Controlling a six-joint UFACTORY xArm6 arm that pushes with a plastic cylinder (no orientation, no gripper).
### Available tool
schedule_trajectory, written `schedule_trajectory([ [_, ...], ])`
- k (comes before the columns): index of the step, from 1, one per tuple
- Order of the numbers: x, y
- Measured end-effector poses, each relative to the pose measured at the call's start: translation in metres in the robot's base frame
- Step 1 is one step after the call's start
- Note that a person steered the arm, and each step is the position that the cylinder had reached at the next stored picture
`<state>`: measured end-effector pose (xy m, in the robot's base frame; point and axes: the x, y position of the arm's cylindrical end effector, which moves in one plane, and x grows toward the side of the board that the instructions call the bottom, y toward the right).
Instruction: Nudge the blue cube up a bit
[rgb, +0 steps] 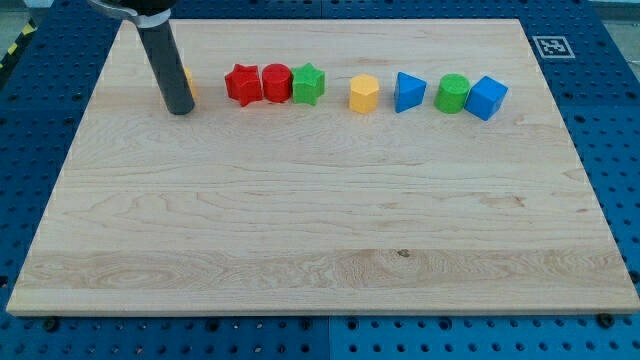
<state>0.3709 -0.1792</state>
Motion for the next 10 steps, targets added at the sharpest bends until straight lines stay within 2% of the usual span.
schedule_trajectory([
  [1, 0.002, 0.020],
  [2, 0.022, 0.069],
  [4, 0.069, 0.238],
  [5, 0.072, 0.325],
  [6, 0.070, 0.331],
  [7, 0.050, 0.340],
  [10, 0.039, 0.374],
])
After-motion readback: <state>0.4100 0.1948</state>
